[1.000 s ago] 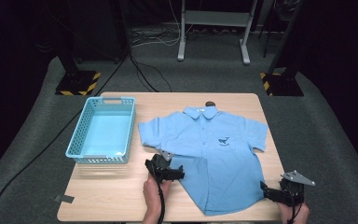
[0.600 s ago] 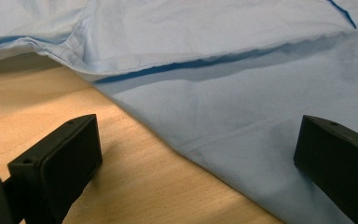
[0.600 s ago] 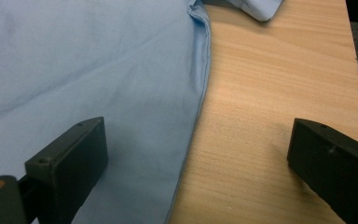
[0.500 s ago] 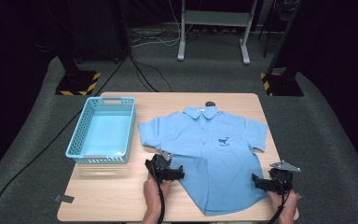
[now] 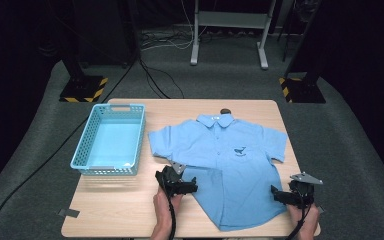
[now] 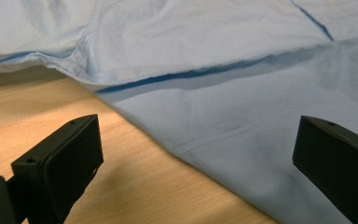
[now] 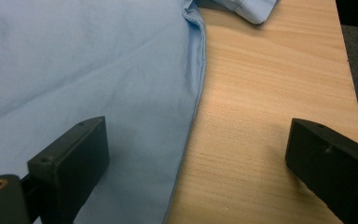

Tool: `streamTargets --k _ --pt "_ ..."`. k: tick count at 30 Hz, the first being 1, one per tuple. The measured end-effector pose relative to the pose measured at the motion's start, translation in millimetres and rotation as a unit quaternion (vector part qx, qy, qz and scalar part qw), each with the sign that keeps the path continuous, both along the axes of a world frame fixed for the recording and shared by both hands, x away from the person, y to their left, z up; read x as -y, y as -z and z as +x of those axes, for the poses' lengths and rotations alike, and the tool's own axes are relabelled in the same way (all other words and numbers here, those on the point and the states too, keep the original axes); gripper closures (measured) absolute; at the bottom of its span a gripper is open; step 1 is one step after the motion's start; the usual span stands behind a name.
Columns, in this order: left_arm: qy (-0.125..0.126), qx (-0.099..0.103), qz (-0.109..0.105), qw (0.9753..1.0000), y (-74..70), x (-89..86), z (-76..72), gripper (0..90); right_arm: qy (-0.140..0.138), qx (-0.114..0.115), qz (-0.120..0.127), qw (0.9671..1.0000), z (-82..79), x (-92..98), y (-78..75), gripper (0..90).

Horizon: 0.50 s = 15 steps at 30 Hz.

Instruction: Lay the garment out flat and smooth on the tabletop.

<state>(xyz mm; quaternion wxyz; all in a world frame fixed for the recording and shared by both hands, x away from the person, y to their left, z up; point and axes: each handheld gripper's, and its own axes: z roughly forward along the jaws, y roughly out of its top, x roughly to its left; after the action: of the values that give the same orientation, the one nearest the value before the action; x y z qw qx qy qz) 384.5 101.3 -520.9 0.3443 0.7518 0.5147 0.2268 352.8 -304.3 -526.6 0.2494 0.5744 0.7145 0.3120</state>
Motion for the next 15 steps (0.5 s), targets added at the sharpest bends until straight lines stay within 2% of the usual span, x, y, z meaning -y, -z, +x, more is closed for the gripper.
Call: streamTargets --k 1,2,5,6,7,8,11,15 --pt "0.000 0.000 0.000 1.0000 0.0 0.0 0.0 1.2 0.000 0.001 -0.001 1.0000 0.0 -0.1 0.0 5.5" --pt "0.004 0.002 -0.009 1.0000 -3.1 5.1 -0.5 1.2 0.000 0.000 0.000 1.0000 0.0 0.0 0.0 5.5" --pt "0.015 -0.008 -0.025 0.9995 -5.7 15.1 1.3 1.1 -0.002 0.000 0.000 1.0000 0.0 0.0 0.0 5.6" --pt "0.015 -0.008 -0.025 0.9995 -5.7 15.1 1.3 1.2 -0.002 0.000 0.000 1.0000 0.0 0.0 0.0 5.6" --pt "0.023 -0.015 -0.025 0.9993 -6.1 22.4 3.2 1.1 -0.003 0.001 0.000 1.0000 -0.1 -0.1 0.0 5.8" --pt "0.023 -0.015 -0.025 0.9993 -6.1 22.4 3.2 1.2 -0.003 0.001 0.000 1.0000 -0.2 -0.1 -0.1 5.8" --pt "0.042 -0.017 -0.015 0.9989 -8.3 37.6 6.3 1.1 -0.003 0.001 0.000 1.0000 -0.1 0.0 0.0 5.9" --pt "0.054 -0.019 -0.015 0.9983 -10.2 47.2 10.0 1.1 -0.005 0.002 -0.001 1.0000 -0.3 -0.1 -0.1 5.9"
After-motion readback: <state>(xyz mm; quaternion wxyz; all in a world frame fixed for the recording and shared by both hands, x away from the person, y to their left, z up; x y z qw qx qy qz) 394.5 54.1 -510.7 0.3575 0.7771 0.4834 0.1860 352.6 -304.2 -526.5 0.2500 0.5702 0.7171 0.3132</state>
